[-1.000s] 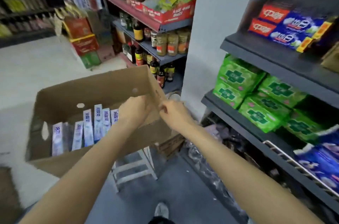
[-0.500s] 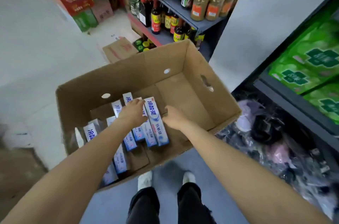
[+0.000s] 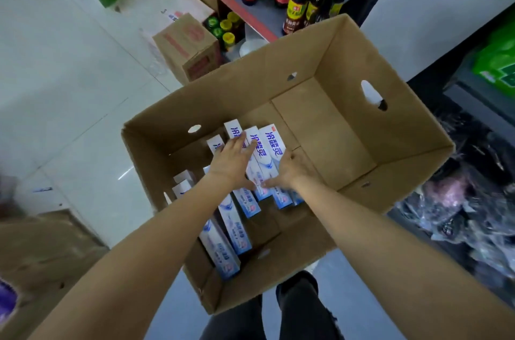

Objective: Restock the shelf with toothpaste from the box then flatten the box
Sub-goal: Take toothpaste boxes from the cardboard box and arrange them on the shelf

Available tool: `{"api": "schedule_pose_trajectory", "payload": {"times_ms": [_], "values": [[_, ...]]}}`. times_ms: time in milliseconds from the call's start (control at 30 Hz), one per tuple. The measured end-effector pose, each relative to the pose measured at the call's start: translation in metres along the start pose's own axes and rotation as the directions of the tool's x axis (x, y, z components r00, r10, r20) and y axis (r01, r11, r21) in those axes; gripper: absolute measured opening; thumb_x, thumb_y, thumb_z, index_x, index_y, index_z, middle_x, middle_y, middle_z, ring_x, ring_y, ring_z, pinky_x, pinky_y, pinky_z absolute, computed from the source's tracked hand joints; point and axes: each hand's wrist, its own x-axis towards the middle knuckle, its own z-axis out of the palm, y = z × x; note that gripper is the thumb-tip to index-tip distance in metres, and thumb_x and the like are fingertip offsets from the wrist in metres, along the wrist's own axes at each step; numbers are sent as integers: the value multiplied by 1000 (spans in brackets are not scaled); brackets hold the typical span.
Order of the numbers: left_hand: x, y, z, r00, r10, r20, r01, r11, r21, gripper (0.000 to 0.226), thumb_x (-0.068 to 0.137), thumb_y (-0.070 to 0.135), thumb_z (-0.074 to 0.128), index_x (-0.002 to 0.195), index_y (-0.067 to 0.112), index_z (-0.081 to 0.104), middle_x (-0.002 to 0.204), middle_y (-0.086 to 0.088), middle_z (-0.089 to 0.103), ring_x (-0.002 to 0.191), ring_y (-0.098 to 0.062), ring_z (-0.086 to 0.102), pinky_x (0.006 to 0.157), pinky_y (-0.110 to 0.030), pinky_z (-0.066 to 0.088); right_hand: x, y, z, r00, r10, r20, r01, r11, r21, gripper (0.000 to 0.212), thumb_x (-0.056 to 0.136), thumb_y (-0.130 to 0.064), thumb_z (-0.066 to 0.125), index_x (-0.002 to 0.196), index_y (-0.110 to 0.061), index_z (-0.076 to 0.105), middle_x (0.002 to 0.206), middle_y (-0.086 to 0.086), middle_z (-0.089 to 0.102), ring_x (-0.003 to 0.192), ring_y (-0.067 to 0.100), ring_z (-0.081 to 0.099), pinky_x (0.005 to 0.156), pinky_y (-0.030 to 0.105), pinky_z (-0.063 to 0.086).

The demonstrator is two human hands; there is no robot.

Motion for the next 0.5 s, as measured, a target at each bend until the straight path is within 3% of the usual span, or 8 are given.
{"api": "schedule_pose_trajectory", "payload": {"times_ms": [133, 300, 500], "values": [[0, -9, 5, 999, 28, -23, -27, 999, 21, 117, 73, 58, 70, 152, 18, -7, 160, -3, -11, 147, -23, -3, 118, -43, 8, 7, 3, -9, 999, -36, 23, 38, 998, -60, 108, 59, -45, 85, 141, -13, 22, 136, 13, 42, 124, 30, 45, 96, 37, 40], [0, -9, 7, 999, 44, -30, -44, 999, 12, 116, 76, 56, 68, 151, 14, -10, 159, -4, -14, 147, -21, -8, 119, -41, 3, 19, 8, -13, 996, -84, 20, 84, 996, -13, 112, 41, -50, 89, 134, -25, 31, 127, 4, 54, 115, 26, 53, 95, 45, 46], [1, -7, 8, 999, 36, -32, -35, 999, 21, 118, 75, 56, 68, 150, 8, -10, 159, -6, -13, 148, -22, -6, 120, -39, 3, 8, 5, -18, 994, -111, 13, 110, 993, 35, 94, 55, -34, 89, 130, -22, 34, 119, 1, 59, 107, 23, 58, 87, 39, 47]]}}
